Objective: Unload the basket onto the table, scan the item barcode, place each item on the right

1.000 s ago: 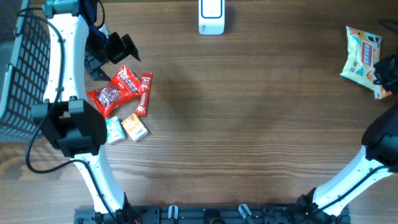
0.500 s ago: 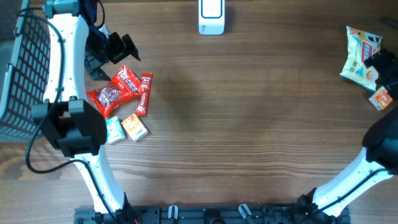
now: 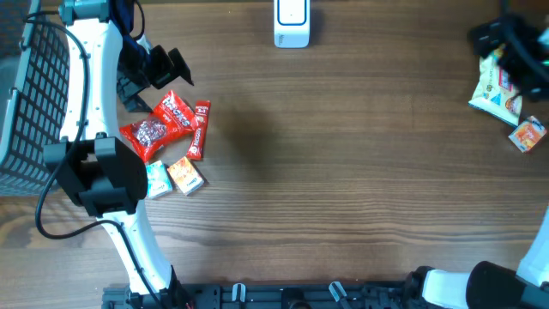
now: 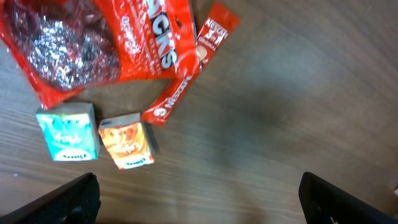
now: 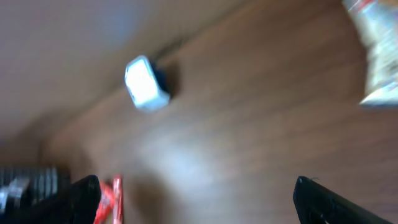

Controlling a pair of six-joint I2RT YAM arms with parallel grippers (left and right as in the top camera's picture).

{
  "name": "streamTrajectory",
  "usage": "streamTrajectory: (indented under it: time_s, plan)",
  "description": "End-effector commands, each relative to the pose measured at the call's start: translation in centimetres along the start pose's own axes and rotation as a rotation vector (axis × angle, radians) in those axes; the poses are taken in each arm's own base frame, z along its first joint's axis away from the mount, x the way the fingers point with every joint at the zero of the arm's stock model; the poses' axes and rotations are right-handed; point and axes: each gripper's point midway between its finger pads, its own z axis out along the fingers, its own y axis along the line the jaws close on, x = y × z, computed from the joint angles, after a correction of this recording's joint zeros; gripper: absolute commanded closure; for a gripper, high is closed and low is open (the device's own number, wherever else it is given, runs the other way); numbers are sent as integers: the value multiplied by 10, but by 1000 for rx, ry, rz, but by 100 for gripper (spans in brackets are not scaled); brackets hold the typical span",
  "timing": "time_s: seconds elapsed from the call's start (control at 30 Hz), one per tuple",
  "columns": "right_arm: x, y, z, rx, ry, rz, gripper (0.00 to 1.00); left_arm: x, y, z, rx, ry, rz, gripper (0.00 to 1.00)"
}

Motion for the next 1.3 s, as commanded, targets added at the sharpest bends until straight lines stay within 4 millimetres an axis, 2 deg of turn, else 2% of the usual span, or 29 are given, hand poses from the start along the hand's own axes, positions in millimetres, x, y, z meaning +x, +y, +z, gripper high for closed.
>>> streamTrajectory:
  time_s: [0.0, 0.13, 0.27, 0.43, 0.5, 0.6, 0.83, 0.9, 1.07, 1.27]
  plan:
    - [35, 17, 33, -44, 153, -62, 0, 1, -1, -5, -6, -18, 14, 0]
    - [63, 36, 48, -72, 236, -106, 0, 0, 3, -9, -14, -30, 36, 0]
    - [73, 46, 50, -85, 266, -129, 0, 7, 5, -22, -5, -58, 38, 0]
    - [78, 52, 51, -94, 279, -144, 0, 24, 38, -43, -140, -139, 2, 0]
    - [77, 54, 52, -98, 274, -149, 0, 32, 47, -43, -171, -141, -35, 0]
    - [73, 56, 53, -105, 257, -156, 0, 41, 54, -31, -193, -92, -42, 0]
    - [71, 56, 53, -105, 248, -168, 0, 48, 71, 18, -238, 6, -58, 0]
    - [72, 56, 53, -108, 247, -186, 0, 37, 75, 26, -250, -33, -55, 0]
    - [72, 56, 53, -108, 247, -188, 0, -6, 89, 19, -349, -219, -44, 0]
    - [71, 56, 53, -113, 244, -225, 0, -43, 75, 16, -327, -349, 96, 0]
